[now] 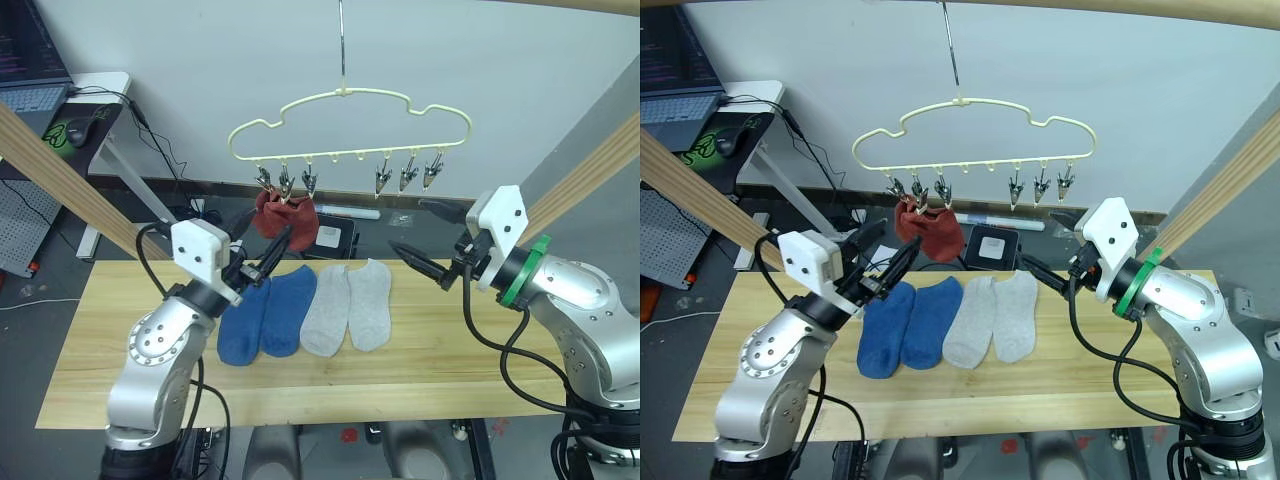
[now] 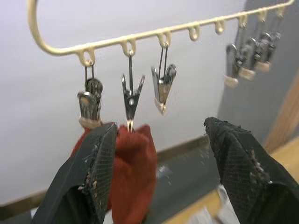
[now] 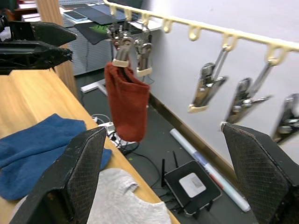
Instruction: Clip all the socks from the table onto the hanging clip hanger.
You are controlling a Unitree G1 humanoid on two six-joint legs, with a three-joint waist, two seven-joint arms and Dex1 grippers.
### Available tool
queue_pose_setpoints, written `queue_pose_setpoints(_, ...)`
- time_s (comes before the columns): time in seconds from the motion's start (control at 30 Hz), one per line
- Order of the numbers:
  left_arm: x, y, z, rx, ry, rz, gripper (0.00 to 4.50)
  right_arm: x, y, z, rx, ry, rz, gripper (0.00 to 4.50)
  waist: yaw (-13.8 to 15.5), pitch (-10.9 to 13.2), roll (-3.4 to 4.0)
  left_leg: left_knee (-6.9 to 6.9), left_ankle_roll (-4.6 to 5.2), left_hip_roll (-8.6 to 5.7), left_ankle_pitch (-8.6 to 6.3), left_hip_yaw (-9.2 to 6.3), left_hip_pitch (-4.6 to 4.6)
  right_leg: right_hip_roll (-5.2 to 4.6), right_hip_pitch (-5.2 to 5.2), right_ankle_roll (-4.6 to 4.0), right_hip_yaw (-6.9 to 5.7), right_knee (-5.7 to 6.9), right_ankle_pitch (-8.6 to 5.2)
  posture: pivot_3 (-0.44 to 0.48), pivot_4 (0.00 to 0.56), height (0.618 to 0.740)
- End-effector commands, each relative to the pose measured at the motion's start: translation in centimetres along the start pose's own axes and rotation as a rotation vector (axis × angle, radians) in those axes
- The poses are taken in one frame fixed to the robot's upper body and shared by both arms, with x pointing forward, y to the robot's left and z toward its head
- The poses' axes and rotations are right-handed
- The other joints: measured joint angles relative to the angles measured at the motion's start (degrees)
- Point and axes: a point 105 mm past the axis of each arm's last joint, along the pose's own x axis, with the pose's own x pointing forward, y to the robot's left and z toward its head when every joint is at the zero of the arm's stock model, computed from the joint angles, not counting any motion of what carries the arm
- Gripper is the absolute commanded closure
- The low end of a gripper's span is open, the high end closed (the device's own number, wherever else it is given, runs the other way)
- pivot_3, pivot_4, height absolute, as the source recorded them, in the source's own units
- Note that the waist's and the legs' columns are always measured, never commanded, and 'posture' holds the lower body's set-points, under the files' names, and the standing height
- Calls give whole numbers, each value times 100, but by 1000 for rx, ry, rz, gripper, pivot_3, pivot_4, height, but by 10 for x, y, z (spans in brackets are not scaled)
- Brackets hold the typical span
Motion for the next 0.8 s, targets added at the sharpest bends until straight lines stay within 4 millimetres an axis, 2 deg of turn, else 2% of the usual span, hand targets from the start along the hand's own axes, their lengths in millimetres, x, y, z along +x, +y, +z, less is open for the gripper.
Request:
queue_pose_setpoints(0.03, 8, -7, 4, 11, -45, 2, 1271, -8, 2, 14, -46, -47, -3, 386, -22, -1, 0, 0, 0, -1, 0, 1, 0, 0, 1, 0, 0, 0, 0, -178, 285, 740)
queue_pose_setpoints(0.13, 16, -8, 3, 9, -72, 23, 1908, -9, 3, 13, -46, -37, -4, 335, -53, -1, 0, 1, 0, 0, 0, 0, 0, 0, 1, 0, 0, 1, 0, -187, 286, 740)
queue_pose_setpoints(0.27, 26, -11, 1, 41, -92, 24, 2995, -10, 4, 12, -50, -27, 1, 335, -99, -1, -1, 5, 1, -1, 0, -2, 1, 0, 4, 0, -1, 4, 0, -196, 289, 740)
queue_pose_setpoints(0.8, 55, -11, -10, -25, -135, 155, 2995, -15, 4, 20, -62, -17, 9, 335, -157, -2, -2, 13, 2, -3, 0, -2, 0, 1, 6, 1, -1, 6, 1, -237, 299, 740)
